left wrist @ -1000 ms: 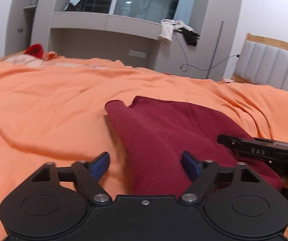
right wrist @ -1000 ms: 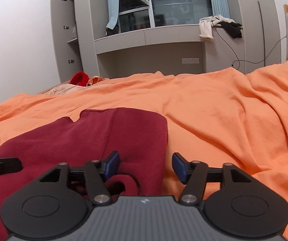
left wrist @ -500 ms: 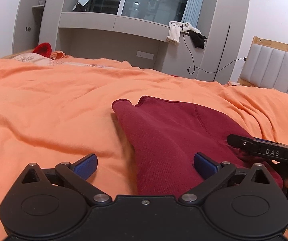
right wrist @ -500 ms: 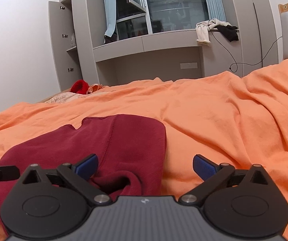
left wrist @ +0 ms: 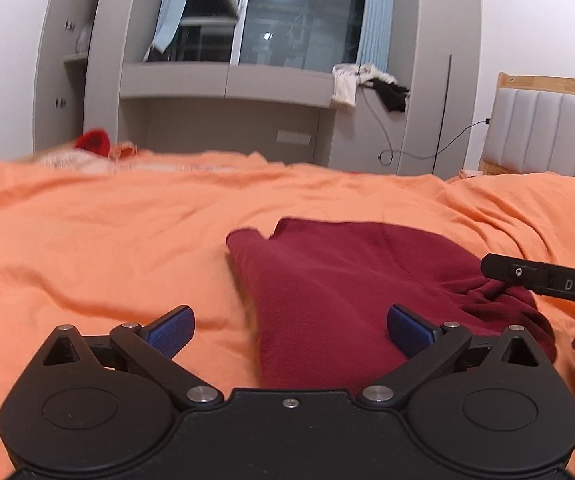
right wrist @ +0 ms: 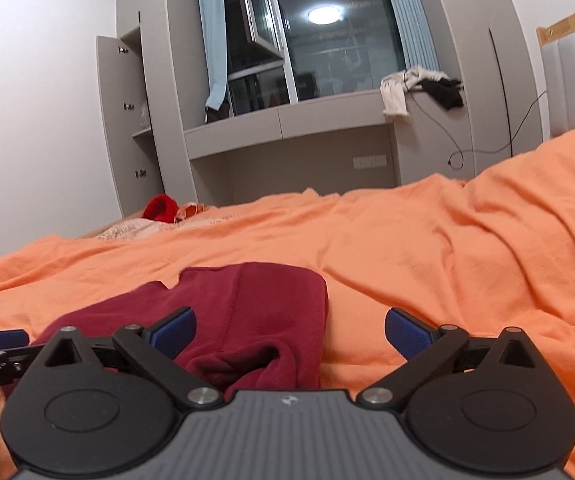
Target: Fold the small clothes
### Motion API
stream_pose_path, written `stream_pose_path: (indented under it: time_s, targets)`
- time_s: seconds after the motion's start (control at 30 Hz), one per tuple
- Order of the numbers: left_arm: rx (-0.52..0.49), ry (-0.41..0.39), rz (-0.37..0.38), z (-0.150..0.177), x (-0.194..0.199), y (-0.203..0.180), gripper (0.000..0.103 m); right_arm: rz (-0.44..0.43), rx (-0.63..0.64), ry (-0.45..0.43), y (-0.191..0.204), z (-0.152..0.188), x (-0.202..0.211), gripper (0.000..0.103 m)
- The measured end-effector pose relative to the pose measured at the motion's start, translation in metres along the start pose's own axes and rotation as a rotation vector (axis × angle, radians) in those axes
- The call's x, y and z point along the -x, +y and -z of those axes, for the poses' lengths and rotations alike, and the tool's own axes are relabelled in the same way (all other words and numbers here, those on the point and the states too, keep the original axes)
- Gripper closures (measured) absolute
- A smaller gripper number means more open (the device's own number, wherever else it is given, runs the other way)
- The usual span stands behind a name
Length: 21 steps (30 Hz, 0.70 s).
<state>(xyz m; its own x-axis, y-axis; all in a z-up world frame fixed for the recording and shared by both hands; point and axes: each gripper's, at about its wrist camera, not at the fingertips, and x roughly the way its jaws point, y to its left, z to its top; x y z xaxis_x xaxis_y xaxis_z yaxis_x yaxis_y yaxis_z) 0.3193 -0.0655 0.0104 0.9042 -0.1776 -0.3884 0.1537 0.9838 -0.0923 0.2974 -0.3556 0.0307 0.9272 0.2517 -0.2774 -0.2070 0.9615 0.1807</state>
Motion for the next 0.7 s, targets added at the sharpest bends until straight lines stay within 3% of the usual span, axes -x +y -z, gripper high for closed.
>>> stream_pose_path:
  time_s: [0.1, 0.27, 0.7]
  targets:
    - [-0.042, -0.022, 0.008, 0.004, 0.009, -0.01, 0.001, 0.006, 0.038, -0.013, 0.008, 0.001, 0.014, 0.0]
    - [-0.11, -0.035, -0.046, 0.015, 0.012, -0.024, 0.001, 0.028, 0.108, -0.075, 0.022, 0.004, 0.043, 0.0]
    - [0.068, -0.104, -0.034, 0.022, 0.073, -0.012, 0.001, 0.037, 0.046, -0.158, 0.029, 0.016, 0.109, 0.0]
